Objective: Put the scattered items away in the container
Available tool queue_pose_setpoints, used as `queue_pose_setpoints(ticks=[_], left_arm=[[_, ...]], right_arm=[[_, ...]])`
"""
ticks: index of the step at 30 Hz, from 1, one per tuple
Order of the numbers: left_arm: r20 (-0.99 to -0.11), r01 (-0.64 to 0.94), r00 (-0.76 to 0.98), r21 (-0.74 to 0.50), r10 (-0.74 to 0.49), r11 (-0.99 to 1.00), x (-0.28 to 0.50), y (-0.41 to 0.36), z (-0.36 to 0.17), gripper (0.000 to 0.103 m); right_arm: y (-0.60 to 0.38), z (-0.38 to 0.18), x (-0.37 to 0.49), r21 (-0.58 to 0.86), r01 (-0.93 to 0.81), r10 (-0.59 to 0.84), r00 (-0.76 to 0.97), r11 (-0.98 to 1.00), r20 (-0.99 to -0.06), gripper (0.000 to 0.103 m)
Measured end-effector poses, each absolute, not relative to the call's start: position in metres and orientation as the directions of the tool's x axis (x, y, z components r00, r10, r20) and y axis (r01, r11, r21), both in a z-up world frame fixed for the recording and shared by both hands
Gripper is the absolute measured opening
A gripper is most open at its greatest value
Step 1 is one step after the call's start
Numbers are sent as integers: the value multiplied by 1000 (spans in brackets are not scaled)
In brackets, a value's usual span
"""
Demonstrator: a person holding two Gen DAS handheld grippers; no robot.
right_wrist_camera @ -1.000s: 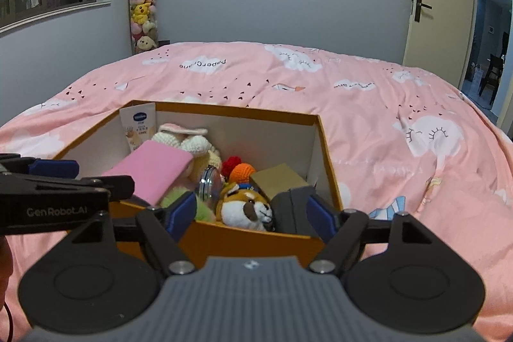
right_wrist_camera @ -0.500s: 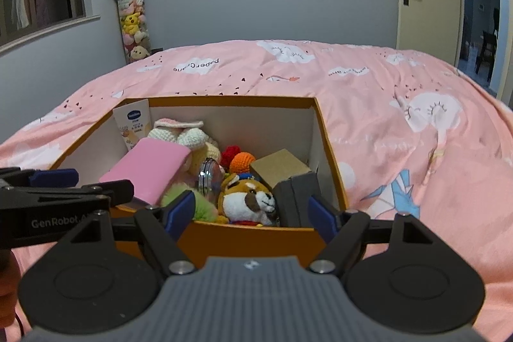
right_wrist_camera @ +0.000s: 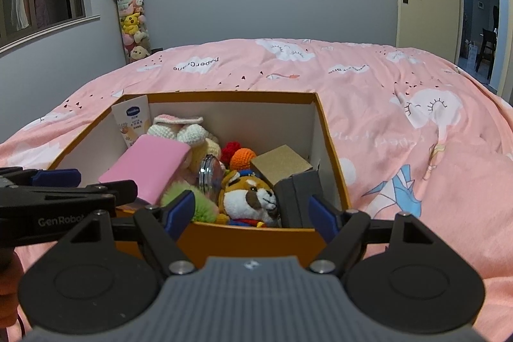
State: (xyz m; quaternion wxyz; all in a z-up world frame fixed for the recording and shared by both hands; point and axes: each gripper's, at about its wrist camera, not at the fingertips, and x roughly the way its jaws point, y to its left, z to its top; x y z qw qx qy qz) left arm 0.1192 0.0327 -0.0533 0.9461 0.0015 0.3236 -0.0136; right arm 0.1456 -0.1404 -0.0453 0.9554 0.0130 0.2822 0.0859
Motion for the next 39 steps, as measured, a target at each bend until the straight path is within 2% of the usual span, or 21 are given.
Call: queue_pose_setpoints(ticks=[39], left_arm=[[-611,41,791,-7,-37,999,118,32,-54,88]], right_arm=[[-140,-49,146,75,-153,169,827,985,-536,81]])
